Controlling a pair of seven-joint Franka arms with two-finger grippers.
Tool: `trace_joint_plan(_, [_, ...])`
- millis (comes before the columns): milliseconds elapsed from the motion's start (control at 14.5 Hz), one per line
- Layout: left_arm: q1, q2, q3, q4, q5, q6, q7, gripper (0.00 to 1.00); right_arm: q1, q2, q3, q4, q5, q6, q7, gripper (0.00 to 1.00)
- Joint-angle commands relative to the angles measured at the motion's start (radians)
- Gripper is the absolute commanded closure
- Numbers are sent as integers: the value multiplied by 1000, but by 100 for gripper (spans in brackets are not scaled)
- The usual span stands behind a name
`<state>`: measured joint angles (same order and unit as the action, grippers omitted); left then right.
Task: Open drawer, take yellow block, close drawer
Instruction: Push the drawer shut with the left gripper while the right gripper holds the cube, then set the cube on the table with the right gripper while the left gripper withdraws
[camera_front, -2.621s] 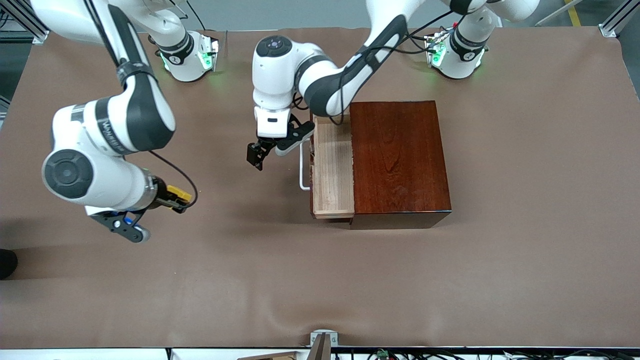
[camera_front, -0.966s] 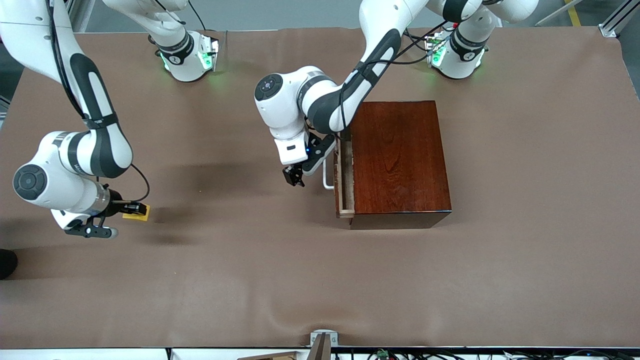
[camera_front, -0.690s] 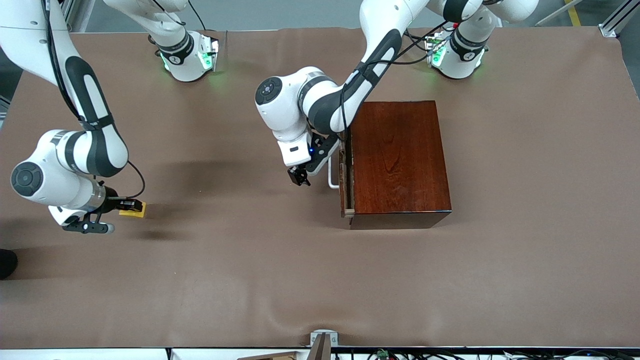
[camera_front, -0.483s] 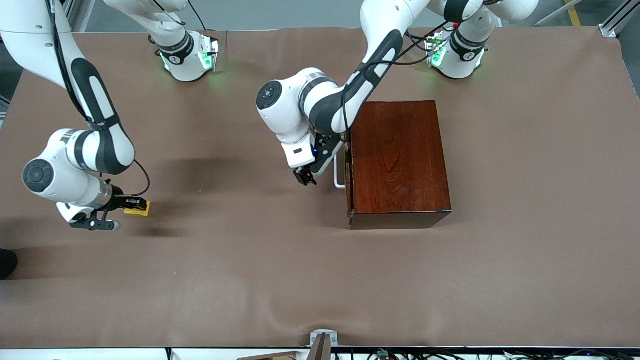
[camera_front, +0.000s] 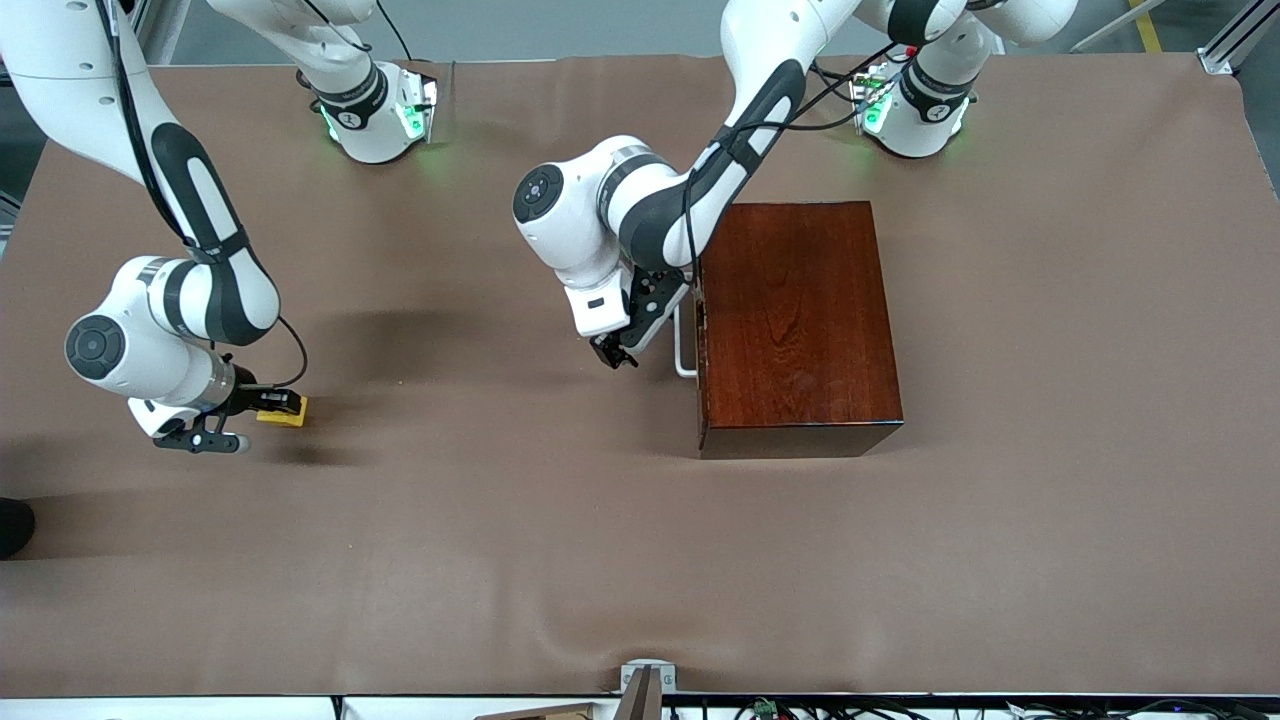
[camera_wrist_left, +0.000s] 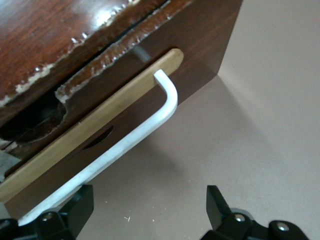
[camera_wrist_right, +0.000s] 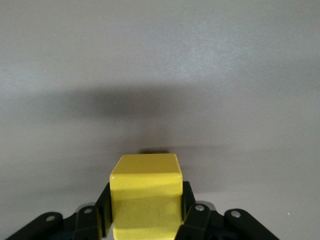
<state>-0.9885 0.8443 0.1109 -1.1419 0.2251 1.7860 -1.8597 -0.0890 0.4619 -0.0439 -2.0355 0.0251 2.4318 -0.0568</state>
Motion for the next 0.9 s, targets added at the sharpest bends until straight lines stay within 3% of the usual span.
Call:
trace_joint_plan(0, [-1, -30, 0, -12, 30, -33, 39, 0, -26, 1, 18, -29, -11, 36, -11, 80])
trace_joint_plan(138, [-2, -30, 0, -10, 28, -33, 37, 0, -26, 3, 18, -28, -11, 33, -9, 53])
trace_joint_plan(345, [-2, -34, 3, -2, 25, -30, 42, 0, -23, 0, 19, -20, -8, 24, 3, 5])
trace_joint_plan(414, [1, -42, 3, -4, 25, -31, 45, 0, -24, -3, 19, -17, -8, 24, -6, 0])
trace_joint_plan(828, [36, -193, 26, -10, 28, -31, 215, 0, -14, -51, 27, 67, -8, -48, -6, 0])
